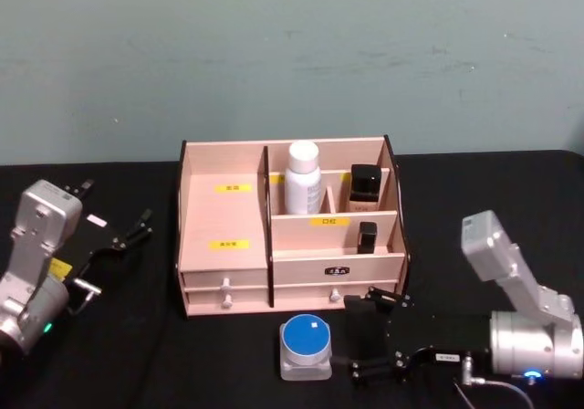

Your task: Pick up the facial cleanser and watermelon frost from the table and place them into the tiered storage box.

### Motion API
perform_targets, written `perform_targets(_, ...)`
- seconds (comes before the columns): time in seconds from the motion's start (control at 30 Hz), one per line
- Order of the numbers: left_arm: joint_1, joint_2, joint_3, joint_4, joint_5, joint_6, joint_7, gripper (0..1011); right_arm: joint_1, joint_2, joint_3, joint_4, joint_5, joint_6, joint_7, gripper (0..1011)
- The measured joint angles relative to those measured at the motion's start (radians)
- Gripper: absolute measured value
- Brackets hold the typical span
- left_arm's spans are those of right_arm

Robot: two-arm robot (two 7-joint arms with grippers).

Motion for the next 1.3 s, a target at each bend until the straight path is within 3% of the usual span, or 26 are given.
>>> perform_targets(0.17,0.000,0.000,0.000,0.000,0.000,0.000,0.000,1010,0.024,-0.034,-0.029,0.050,-0.041,0.005,-0.025,1000)
perform_targets(0.43,0.000,0.000,0.000,0.000,0.000,0.000,0.000,1010,0.072,-0.098,-0.052,0.130,-0.069,0.005,-0.031,1000)
perform_targets(0.9,0.000,0.000,0.000,0.000,0.000,0.000,0.000,1009,0.062,-0.094,-0.043,0.125,-0.060,0.000,-0.032,1000)
perform_targets(1.3,0.000,0.000,0.000,0.000,0.000,0.000,0.000,1010,0.033,-0.076,-0.032,0.073,-0.037,-0.004,-0.032,1000)
